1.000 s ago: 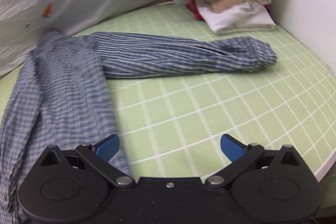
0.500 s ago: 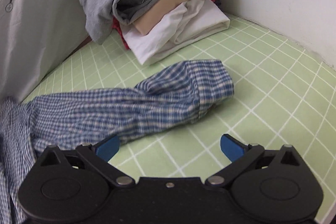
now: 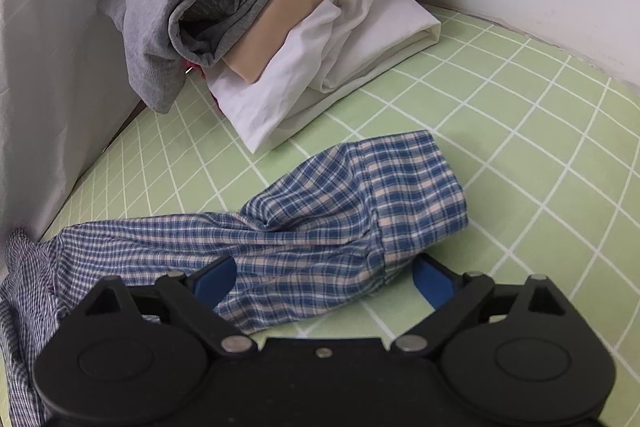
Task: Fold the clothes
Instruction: 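Move the right gripper to the outstretched sleeve cuff near the clothes stack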
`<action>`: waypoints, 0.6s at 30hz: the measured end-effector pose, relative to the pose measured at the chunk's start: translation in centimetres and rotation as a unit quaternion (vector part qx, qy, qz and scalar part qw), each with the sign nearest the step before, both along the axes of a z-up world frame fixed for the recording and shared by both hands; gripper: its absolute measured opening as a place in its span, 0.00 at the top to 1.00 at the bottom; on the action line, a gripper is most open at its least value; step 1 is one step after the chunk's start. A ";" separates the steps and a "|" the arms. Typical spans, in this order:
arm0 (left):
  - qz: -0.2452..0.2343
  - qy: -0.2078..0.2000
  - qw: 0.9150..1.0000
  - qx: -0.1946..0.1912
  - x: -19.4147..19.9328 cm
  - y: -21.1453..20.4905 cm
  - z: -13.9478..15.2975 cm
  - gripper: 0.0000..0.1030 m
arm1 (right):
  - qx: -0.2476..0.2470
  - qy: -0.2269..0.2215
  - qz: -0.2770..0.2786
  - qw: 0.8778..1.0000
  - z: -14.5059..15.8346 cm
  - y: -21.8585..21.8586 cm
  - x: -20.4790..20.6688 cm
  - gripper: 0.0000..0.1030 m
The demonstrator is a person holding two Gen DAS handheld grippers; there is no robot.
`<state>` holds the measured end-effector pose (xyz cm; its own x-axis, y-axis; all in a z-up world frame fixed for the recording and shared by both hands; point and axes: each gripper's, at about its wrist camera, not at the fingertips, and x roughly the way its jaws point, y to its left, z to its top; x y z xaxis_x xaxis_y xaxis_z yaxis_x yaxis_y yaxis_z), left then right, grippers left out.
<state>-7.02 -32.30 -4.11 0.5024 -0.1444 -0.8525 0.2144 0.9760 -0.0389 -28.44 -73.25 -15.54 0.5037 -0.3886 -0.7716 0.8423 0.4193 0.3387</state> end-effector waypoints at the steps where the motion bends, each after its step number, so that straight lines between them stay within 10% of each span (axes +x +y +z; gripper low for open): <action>1: 0.000 -0.002 1.000 -0.005 -0.2 0.2 0.1 0.15 | 0.000 -0.002 0.005 1.000 0.0 -0.1 0.0 0.43; 4: 0.008 -0.008 1.000 0.002 -0.7 0.9 0.4 0.15 | 0.012 -0.051 0.000 0.999 0.4 0.0 -1.0 0.70; 14: 0.021 -0.004 0.999 -0.034 -0.7 4.7 2.0 0.15 | -0.066 -0.091 0.040 0.993 6.4 4.9 -1.9 0.92; 17: 0.019 0.004 0.999 -0.047 -0.4 5.5 2.0 0.14 | -0.049 -0.070 0.025 0.996 6.0 5.5 -1.8 0.67; 18: 0.014 0.003 0.999 -0.045 -0.3 5.6 2.0 0.13 | -0.043 -0.062 0.014 0.997 5.5 5.6 -1.8 0.40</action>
<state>-7.34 -26.72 -2.07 0.5025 -0.2066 -0.8395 0.1869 0.9740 -0.1278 -30.24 -67.61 -10.00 0.6048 -0.4356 -0.6666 0.7837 0.4744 0.4010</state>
